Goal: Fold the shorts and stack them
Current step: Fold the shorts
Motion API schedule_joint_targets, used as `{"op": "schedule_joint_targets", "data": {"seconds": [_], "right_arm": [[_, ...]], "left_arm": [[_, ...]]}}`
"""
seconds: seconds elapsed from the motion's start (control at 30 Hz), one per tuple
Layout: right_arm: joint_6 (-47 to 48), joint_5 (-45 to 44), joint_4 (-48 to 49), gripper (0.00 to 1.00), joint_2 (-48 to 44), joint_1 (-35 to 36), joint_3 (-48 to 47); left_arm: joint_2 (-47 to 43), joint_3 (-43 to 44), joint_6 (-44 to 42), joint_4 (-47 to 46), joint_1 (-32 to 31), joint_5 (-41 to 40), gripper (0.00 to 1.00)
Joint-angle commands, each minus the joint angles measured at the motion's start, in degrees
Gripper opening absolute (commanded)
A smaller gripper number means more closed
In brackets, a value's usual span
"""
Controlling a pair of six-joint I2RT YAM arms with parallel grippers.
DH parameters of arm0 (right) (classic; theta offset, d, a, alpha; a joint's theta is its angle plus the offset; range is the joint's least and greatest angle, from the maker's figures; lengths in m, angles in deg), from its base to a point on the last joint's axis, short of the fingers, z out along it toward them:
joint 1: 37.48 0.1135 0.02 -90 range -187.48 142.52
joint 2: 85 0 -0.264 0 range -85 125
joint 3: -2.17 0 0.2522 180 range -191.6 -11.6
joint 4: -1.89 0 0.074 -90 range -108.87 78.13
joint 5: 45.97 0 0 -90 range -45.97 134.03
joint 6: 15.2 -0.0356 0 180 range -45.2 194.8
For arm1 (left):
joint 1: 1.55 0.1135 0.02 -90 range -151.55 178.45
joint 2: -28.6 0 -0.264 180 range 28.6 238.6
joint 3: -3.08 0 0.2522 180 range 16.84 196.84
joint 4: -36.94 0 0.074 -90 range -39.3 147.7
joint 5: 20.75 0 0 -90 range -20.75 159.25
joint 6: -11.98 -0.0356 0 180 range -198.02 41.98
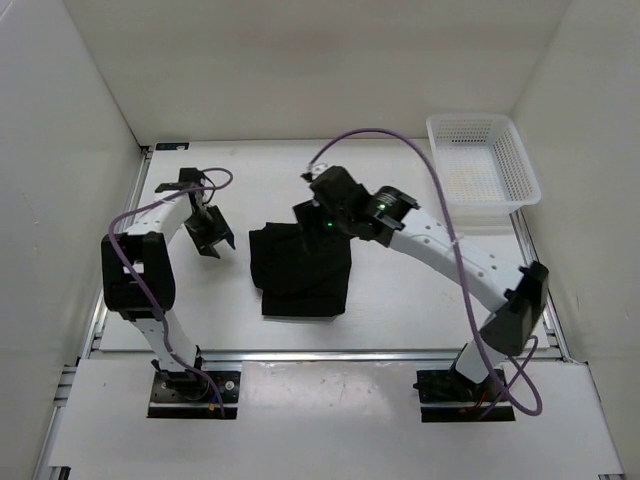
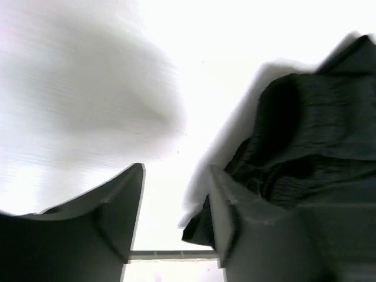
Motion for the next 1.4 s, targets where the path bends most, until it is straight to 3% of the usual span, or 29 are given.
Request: {"op": "schedule_joint_targets", "data": {"seconds": [0.0,0.07,0.1,0.13,0.23,0.3,0.37,0.43,0.57,0.83,1.0,1.03,1.07,1.37], "right_arm": [[-2.2,0.2,4.9,0.7,-6.8,-2.5,8.2],[-4.8,-1.0,5.6,0.56,-8.9,-3.1,14.6],[-5.6,-1.0,5.6,0.41,-10.1,-3.8,18.1],[-7.2,-1.0,5.6,0.34,-10.1,-4.6,19.7],[-9.4,2.4,6.2,0.21,-10.8,-5.9,23.9],[-9.4,4.1,7.4,0.21,-9.1,-5.9,24.4],[-9.9,4.7,7.4,0.34,-7.0,-5.9,24.4],[-10.5,4.7,7.4,0.44,-6.3,-6.6,24.4],[-11.1,5.7,7.4,0.53,-6.2,-9.9,27.5],[-12.2,6.4,7.9,0.58,-11.6,-14.0,34.8],[-12.8,6.4,7.9,0.58,-14.3,-15.9,36.7],[-12.8,6.4,7.9,0.58,-14.9,-16.5,36.7],[-12.2,6.4,7.3,0.58,-15.5,-17.2,36.7],[-10.5,5.3,5.5,0.58,-17.8,-18.9,36.7]], "left_arm": [[-4.3,4.5,-3.7,3.8,1.0,-1.9,0.57],[-5.0,5.8,-4.3,4.4,1.0,-1.9,0.5],[-6.7,5.8,-4.3,4.4,0.5,-2.6,0.37],[-7.5,5.8,-4.3,4.4,-0.2,-2.6,0.3],[-10.4,4.9,-4.8,4.4,-4.8,-1.0,0.23],[-10.4,2.9,-4.8,3.7,-9.7,2.3,0.35],[-9.7,2.3,-4.2,1.8,-14.5,5.3,0.53],[-7.0,2.2,-2.4,1.2,-16.6,3.0,0.55],[-1.4,6.3,-0.9,0.2,-17.9,-0.2,0.56],[12.0,17.3,-0.9,0.2,-21.2,-1.9,0.62],[13.4,17.9,-0.3,0.2,-22.7,-1.9,0.42],[13.4,17.9,-0.3,0.2,-23.2,-1.9,0.2],[12.5,17.9,0.3,0.9,-23.2,-2.8,0.1],[-0.6,18.6,1.4,10.2,-20.8,-10.2,0.1]]}}
